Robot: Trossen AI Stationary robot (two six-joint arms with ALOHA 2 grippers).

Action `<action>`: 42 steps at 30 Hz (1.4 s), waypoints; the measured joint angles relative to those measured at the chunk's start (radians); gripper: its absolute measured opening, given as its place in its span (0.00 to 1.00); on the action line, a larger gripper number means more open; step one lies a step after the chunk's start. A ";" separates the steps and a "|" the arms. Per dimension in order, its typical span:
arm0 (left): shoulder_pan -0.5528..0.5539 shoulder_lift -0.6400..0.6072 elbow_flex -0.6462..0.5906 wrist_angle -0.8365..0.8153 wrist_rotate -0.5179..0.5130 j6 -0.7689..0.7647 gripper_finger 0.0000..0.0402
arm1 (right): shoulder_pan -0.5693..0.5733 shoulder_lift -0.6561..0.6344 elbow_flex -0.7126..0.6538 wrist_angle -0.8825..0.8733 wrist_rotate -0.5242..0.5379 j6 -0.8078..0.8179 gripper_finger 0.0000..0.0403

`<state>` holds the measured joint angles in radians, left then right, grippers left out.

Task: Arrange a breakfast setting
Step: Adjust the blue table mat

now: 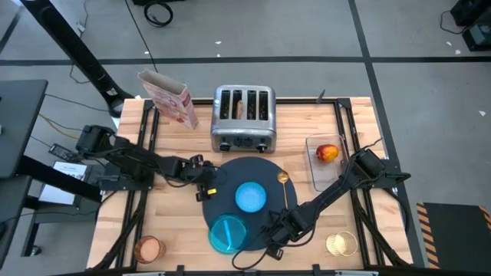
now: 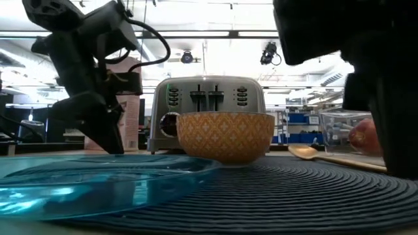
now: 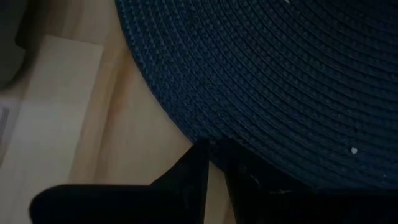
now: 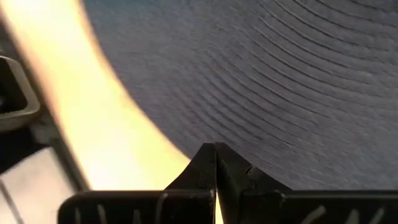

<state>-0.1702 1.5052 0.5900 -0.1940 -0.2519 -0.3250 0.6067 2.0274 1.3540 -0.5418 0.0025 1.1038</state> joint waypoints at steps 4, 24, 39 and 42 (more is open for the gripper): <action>0.019 0.001 -0.001 0.021 -0.002 0.026 0.14 | -0.001 -0.002 0.000 0.048 0.003 0.003 0.01; 0.084 -0.124 0.027 -0.052 0.003 -0.040 0.14 | -0.040 -0.007 0.316 -0.298 0.128 -0.226 0.01; -0.168 -0.368 0.002 -0.152 -0.096 -0.355 0.14 | -0.349 0.000 0.266 -0.226 0.122 -0.777 0.01; -0.168 -0.321 -0.060 -0.097 -0.095 -0.384 0.14 | -0.372 0.000 0.216 -0.125 0.056 -0.825 0.01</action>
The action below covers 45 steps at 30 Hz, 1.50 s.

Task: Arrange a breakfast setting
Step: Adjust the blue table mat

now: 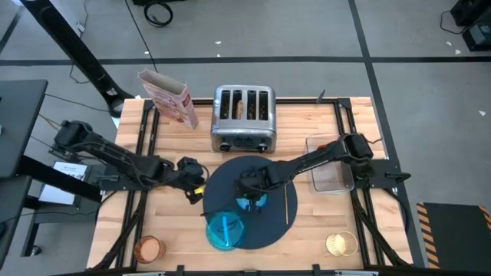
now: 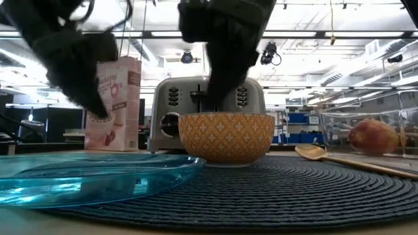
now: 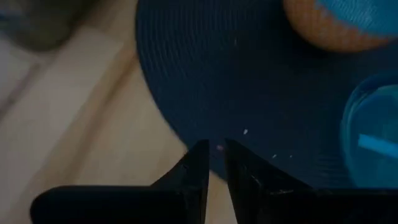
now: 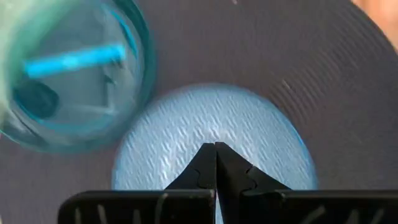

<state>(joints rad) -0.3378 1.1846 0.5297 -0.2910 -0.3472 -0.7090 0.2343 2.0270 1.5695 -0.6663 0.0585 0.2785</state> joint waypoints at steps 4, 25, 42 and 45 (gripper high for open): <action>0.000 0.061 -0.059 0.146 0.021 0.030 0.14 | -0.008 0.000 -0.053 0.090 -0.042 -0.009 0.01; 0.027 0.273 -0.090 0.315 0.050 0.040 0.14 | -0.007 0.000 -0.132 0.231 -0.055 0.028 0.01; 0.050 0.273 -0.092 0.306 0.059 0.033 0.14 | -0.006 -0.005 -0.028 0.135 -0.041 0.033 0.01; 0.050 0.272 -0.091 0.307 0.059 0.023 0.14 | -0.009 -0.016 0.084 -0.003 0.026 0.009 0.01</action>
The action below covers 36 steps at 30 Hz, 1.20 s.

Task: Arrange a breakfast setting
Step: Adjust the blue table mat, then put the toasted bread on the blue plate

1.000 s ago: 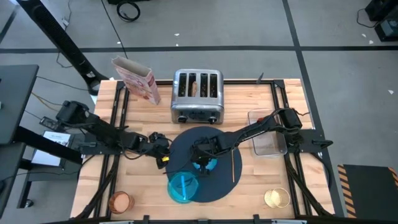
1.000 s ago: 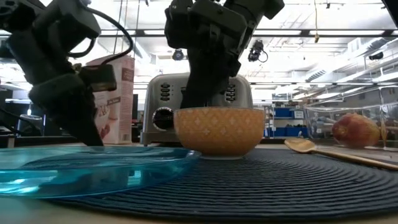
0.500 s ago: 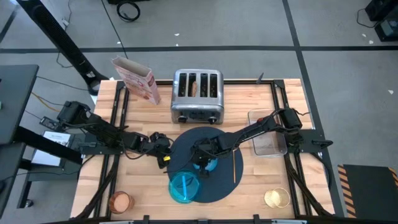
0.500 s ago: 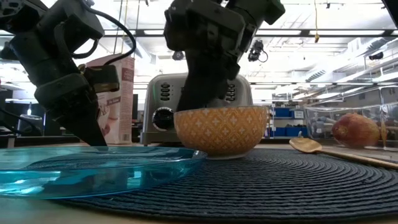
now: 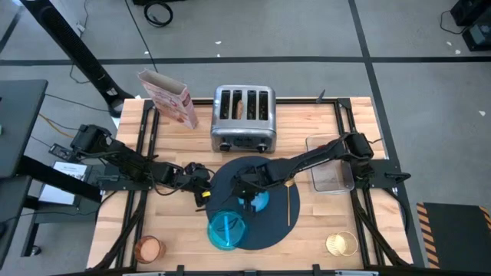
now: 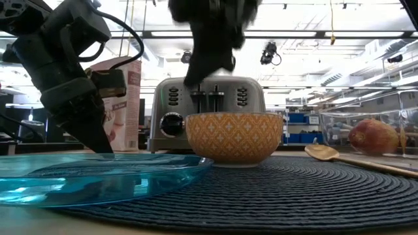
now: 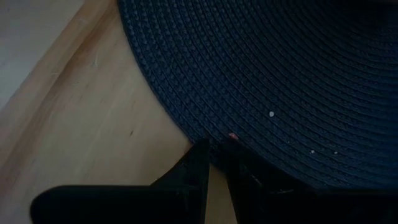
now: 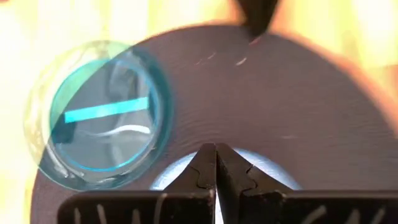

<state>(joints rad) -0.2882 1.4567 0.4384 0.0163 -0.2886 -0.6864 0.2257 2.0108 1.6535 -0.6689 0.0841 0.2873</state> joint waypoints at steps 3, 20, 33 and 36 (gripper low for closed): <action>0.000 0.000 0.015 -0.008 -0.001 -0.010 0.14 | -0.013 -0.004 0.143 -0.160 0.119 -0.017 0.02; 0.002 -0.263 0.123 -0.314 0.068 -0.035 0.39 | -0.367 -0.004 0.457 -0.307 0.415 0.476 0.40; 0.042 -0.594 0.126 -0.364 -0.083 0.067 0.48 | -0.523 0.000 0.316 -0.155 0.326 0.603 0.40; 0.065 -0.602 0.126 -0.365 -0.082 0.093 0.48 | -0.530 0.001 0.305 -0.152 0.317 0.608 0.40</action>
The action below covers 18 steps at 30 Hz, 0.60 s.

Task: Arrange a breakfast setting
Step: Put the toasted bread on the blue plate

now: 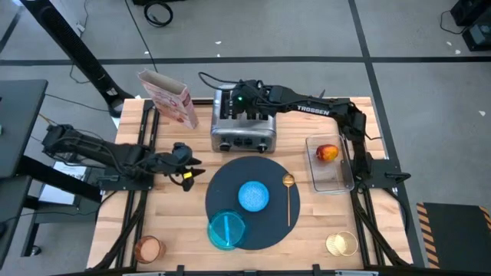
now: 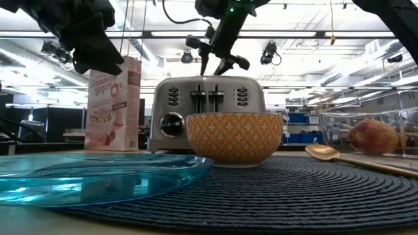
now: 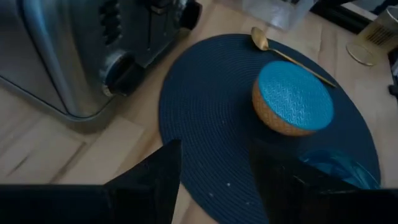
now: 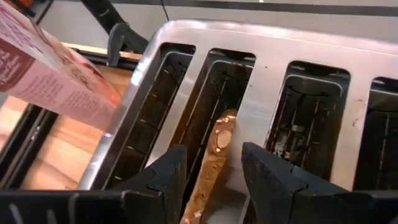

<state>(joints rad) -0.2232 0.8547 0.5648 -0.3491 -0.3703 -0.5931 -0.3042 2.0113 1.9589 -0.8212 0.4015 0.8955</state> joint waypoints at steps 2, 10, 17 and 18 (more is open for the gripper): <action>0.009 0.000 0.000 0.003 0.000 0.012 0.48 | 0.000 0.000 -0.006 0.010 -0.001 0.001 0.40; 0.034 0.000 0.000 0.000 0.007 0.037 0.48 | -0.014 -0.001 -0.031 0.076 -0.045 -0.036 0.40; 0.036 -0.032 0.038 0.006 0.060 0.031 0.48 | -0.010 -0.004 -0.087 0.127 -0.041 -0.105 0.39; 0.036 -0.039 0.047 0.005 0.061 0.037 0.48 | -0.003 -0.004 -0.088 0.125 -0.018 -0.117 0.39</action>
<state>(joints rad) -0.1875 0.8153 0.6120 -0.3438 -0.3096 -0.5558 -0.3068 2.0075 1.8708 -0.6960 0.3831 0.7782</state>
